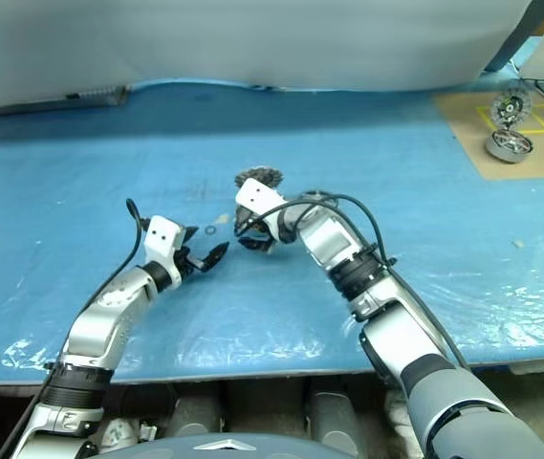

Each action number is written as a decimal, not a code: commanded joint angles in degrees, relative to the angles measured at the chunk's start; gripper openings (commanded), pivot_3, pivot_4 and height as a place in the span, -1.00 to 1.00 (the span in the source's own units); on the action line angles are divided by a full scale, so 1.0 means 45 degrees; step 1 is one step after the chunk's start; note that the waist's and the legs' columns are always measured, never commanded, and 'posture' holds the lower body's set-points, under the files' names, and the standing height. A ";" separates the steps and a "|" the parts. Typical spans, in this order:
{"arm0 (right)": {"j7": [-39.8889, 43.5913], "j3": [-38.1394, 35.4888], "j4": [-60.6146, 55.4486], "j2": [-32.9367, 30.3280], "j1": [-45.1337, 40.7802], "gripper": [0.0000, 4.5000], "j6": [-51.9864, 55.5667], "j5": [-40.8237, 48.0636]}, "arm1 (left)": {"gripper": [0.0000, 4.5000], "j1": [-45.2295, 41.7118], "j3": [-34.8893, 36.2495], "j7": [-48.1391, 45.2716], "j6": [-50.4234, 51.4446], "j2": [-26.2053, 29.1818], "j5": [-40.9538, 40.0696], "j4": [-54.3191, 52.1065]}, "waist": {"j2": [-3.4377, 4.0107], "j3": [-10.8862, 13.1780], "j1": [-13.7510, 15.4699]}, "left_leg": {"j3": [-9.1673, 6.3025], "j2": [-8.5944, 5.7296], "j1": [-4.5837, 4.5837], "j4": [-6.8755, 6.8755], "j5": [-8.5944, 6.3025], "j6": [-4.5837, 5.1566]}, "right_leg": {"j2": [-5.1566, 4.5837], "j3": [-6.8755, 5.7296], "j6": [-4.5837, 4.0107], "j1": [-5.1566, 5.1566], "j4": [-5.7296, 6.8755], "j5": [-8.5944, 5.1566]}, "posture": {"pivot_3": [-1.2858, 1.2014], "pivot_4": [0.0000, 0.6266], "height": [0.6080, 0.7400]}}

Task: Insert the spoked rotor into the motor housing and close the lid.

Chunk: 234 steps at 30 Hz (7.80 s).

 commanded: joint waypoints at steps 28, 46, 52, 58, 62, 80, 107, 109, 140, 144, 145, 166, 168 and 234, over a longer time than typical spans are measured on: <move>-0.0186 -0.0394 -0.7575 -0.0924 0.3941 -0.22 0.6563 0.0139 | 1.00 0.0007 0.0136 -0.0108 -0.0463 0.0086 -0.0033 -0.0265 | -0.0002 -0.0016 0.0261 | 0.0010 0.0025 0.0068 0.0004 -0.0003 0.0000 | 0.0010 0.0005 -0.0003 0.0077 -0.0003 0.0001 | 0.03 -0.52 1.00; -0.1845 -0.2007 -0.9973 -0.0297 0.2865 0.67 0.9354 0.1782 | 1.00 -0.0155 0.0101 -0.0237 -0.0455 0.0072 0.0011 -0.0106 | 0.0007 -0.0013 0.0071 | 0.0005 0.0019 0.0030 -0.0022 0.0004 -0.0014 | 0.0020 0.0004 -0.0005 0.0024 -0.0032 0.0011 | 0.03 -0.52 1.00; -0.1857 -0.3679 -1.1672 -0.0408 0.4151 0.67 0.8813 0.2999 | 1.00 -0.0226 0.0102 -0.0267 -0.0476 0.0092 0.0019 -0.0020 | 0.0009 -0.0012 0.0071 | 0.0006 0.0034 0.0036 -0.0048 0.0006 -0.0018 | 0.0040 0.0009 -0.0006 0.0023 -0.0038 0.0010 | 0.03 -0.52 1.00; -0.1887 -0.4499 -1.2343 -0.1523 0.6643 0.67 0.6304 0.3533 | 1.00 -0.0362 0.0085 -0.0376 -0.0501 0.0143 0.0017 0.0128 | 0.0014 -0.0009 0.0280 | 0.0008 0.0025 0.0036 -0.0046 0.0006 -0.0018 | 0.0033 0.0013 -0.0003 0.0022 -0.0051 0.0009 | 0.03 -0.52 1.00; -0.2367 -0.4626 -1.2181 -0.1430 0.6872 0.67 0.5874 0.3676 | 1.00 -0.0500 0.0054 -0.0440 -0.0532 0.0159 0.0029 0.0279 | 0.0016 -0.0008 0.0157 | 0.0018 0.0032 0.0036 -0.0048 0.0009 -0.0023 | 0.0041 0.0021 -0.0004 0.0023 -0.0030 0.0009 | 0.03 -0.52 1.00; -0.3036 -0.4172 -1.1846 -0.1655 0.6895 0.67 0.5400 0.4160 | 1.00 -0.0510 0.0017 -0.0491 -0.0517 0.0090 0.0076 0.0263 | 0.0016 -0.0008 0.0118 | 0.0013 0.0022 0.0017 -0.0054 0.0011 -0.0026 | 0.0038 0.0023 -0.0004 0.0022 -0.0043 0.0008 | 0.03 -0.52 1.00; -0.1380 -0.0029 -0.4381 -0.0494 0.1185 0.67 0.1149 0.2380 | 1.00 0.1238 0.0370 -0.1313 -0.2006 0.0504 -0.0132 -0.0234 | 0.0016 -0.0008 0.0000 | 0.0015 0.0037 0.0006 -0.0051 0.0011 -0.0025 | 0.0041 0.0012 -0.0013 0.0006 -0.0038 0.0006 | 0.03 -0.52 1.00; -0.1223 0.0101 -0.3757 -0.0268 0.0938 0.67 0.0621 0.2158 | 1.00 0.1472 0.0426 -0.1361 -0.2092 0.0599 -0.0137 -0.0329 | 0.0016 -0.0008 0.0005 | 0.0015 0.0036 0.0007 -0.0047 0.0011 -0.0025 | 0.0040 0.0012 -0.0013 0.0005 -0.0038 0.0006 | 0.03 -0.52 1.00; -0.0107 0.0053 -0.0454 0.0691 0.1156 -0.29 -0.0481 0.0158 | 1.00 0.1182 0.0353 -0.0803 -0.1958 0.0358 -0.0067 -0.0413 | 0.0012 -0.0010 0.0007 | 0.0019 0.0056 0.0014 -0.0002 0.0009 -0.0021 | 0.0041 0.0001 -0.0027 0.0012 0.0010 0.0007 | 0.03 -0.52 1.00; -0.0073 -0.0064 -0.1632 0.0215 0.1670 -0.29 0.0663 0.0205 | 1.00 0.1130 0.0359 -0.0785 -0.2027 0.0341 -0.0058 -0.0273 | 0.0011 -0.0011 0.0072 | 0.0018 0.0055 0.0021 -0.0002 0.0009 -0.0021 | 0.0040 0.0000 -0.0027 0.0011 0.0000 0.0007 | 0.03 -0.52 1.00; -0.0042 -0.0056 -0.2102 0.0029 0.1900 -0.29 0.1006 0.0218 | 1.00 0.1133 0.0362 -0.0778 -0.2044 0.0339 -0.0056 -0.0252 | 0.0011 -0.0011 0.0111 | 0.0018 0.0053 0.0020 -0.0003 0.0009 -0.0020 | 0.0039 0.0000 -0.0027 0.0011 -0.0002 0.0007 | 0.03 -0.52 1.00; -0.0719 -0.1021 -0.6010 -0.1966 0.3822 -0.29 0.3631 0.0921 | 1.00 0.0764 0.0209 -0.0994 -0.2127 0.0266 -0.0014 0.0166 | 0.0015 -0.0018 0.0379 | 0.0018 0.0048 0.0073 0.0000 0.0008 -0.0020 | 0.0033 0.0005 -0.0023 0.0060 -0.0005 0.0006 | 0.03 -0.52 1.00; -0.0732 -0.1131 -0.6151 -0.1964 0.3801 -0.29 0.3564 0.1086 | 1.00 0.0752 0.0213 -0.1012 -0.2138 0.0271 -0.0010 0.0173 | 0.0015 -0.0018 0.0378 | 0.0018 0.0049 0.0072 -0.0001 0.0007 -0.0019 | 0.0034 0.0005 -0.0023 0.0059 -0.0004 0.0006 | 0.03 -0.52 1.00; -0.1902 -0.0411 -0.6944 -0.1078 0.3709 -0.22 0.3140 0.2021 | 1.00 0.0596 0.0361 -0.1005 -0.2242 0.0493 -0.0068 0.0279 | 0.0017 -0.0017 0.0013 | 0.0020 0.0065 0.0018 -0.0002 0.0010 -0.0024 | 0.0052 0.0009 -0.0025 0.0025 0.0002 0.0010 | 0.03 -0.52 1.00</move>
